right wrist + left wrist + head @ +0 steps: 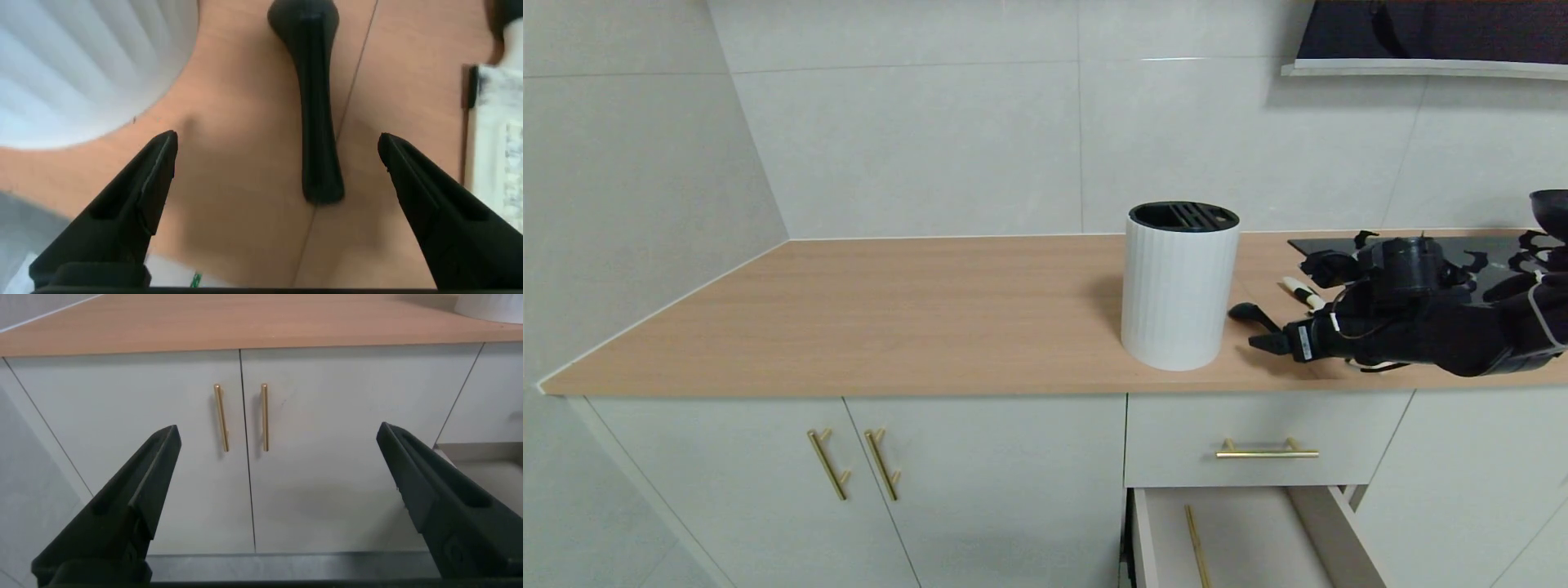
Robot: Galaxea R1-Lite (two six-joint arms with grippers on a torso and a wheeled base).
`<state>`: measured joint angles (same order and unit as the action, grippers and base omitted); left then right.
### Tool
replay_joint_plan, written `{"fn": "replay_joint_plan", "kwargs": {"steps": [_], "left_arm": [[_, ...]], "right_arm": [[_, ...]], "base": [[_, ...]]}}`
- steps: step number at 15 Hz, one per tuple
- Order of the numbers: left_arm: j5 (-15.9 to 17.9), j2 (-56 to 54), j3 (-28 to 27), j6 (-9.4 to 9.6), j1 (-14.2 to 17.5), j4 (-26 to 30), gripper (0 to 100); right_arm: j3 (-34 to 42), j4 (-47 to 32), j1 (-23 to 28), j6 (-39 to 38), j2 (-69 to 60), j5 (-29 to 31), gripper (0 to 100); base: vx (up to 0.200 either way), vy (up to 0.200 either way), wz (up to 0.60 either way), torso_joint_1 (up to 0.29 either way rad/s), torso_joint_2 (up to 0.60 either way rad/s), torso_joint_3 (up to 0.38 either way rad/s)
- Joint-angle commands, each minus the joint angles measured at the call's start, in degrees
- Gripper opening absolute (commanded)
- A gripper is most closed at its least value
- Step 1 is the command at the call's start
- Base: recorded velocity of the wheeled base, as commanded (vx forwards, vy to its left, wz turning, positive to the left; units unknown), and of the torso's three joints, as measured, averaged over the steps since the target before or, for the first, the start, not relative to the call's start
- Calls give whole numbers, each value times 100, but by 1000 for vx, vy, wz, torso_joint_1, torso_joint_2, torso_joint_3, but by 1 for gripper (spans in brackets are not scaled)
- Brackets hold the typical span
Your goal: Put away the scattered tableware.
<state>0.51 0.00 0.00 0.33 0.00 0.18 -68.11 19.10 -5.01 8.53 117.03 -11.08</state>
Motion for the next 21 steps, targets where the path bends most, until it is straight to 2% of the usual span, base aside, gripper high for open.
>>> {"fn": "replay_joint_plan", "kwargs": {"steps": [1, 3, 8, 9, 15, 18, 20, 21], "left_arm": [[2, 0, 0, 2, 0, -1, 100], [2, 0, 0, 2, 0, -1, 100], [2, 0, 0, 2, 0, -1, 100], [10, 0, 0, 2, 0, -1, 100], [2, 0, 0, 2, 0, -1, 100], [2, 0, 0, 2, 0, -1, 100], [2, 0, 0, 2, 0, -1, 100], [2, 0, 0, 2, 0, -1, 100]], "right_arm": [[-36, 146, 44, -1, 215, 71, 100], [-53, 410, 44, -1, 382, 264, 100], [-53, 436, 44, -1, 417, 291, 100], [-53, 436, 44, -1, 417, 291, 0], [-62, 428, 44, -1, 417, 300, 0], [-53, 375, 26, -18, 277, 502, 0], [-53, 225, 0, -36, 110, 695, 0], [-53, -258, -220, -344, -356, 757, 0]], "base": [[0, 0, 0, 0, 0, 0], [0, 0, 0, 0, 0, 0], [0, 0, 0, 0, 0, 0], [0, 0, 0, 0, 0, 0], [0, 0, 0, 0, 0, 0], [0, 0, 0, 0, 0, 0], [0, 0, 0, 0, 0, 0], [0, 0, 0, 0, 0, 0]]}}
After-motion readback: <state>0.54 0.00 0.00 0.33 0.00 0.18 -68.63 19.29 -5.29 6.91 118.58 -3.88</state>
